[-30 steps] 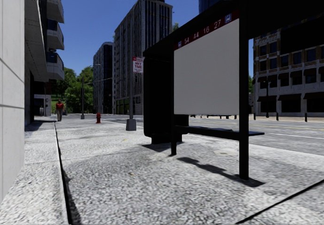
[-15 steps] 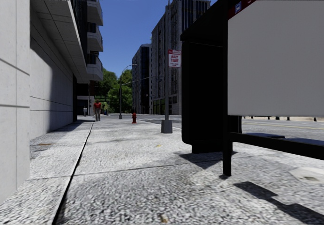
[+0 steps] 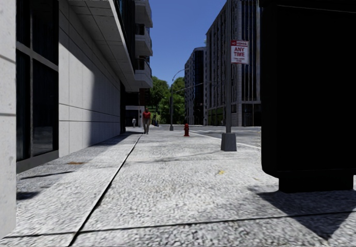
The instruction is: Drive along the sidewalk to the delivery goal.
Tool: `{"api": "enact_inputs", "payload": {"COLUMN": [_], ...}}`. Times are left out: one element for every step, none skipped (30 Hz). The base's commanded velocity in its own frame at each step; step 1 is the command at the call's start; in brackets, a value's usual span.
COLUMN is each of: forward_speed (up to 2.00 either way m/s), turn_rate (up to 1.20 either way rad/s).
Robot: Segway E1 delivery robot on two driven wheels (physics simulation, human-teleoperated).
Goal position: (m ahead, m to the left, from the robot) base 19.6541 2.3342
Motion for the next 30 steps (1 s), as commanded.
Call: {"api": "enact_inputs", "payload": {"forward_speed": [2.00,2.00,2.00,2.00,2.00,2.00,2.00,2.00,2.00,2.00,2.00,2.00,2.00,2.00,2.00,2.00,2.00,2.00,2.00,2.00,2.00,2.00,2.00,2.00,2.00,2.00,2.00,2.00,2.00,2.00], "turn_rate": [0.31,0.00,0.00,0.00,0.00,0.00,0.00,0.00,0.00,0.00,0.00,0.00,0.00,0.00,0.00,0.00,0.00,0.00,0.00,0.00,0.00,0.00,0.00,0.00,0.00,0.00,0.00,0.00,0.00,0.00]}}
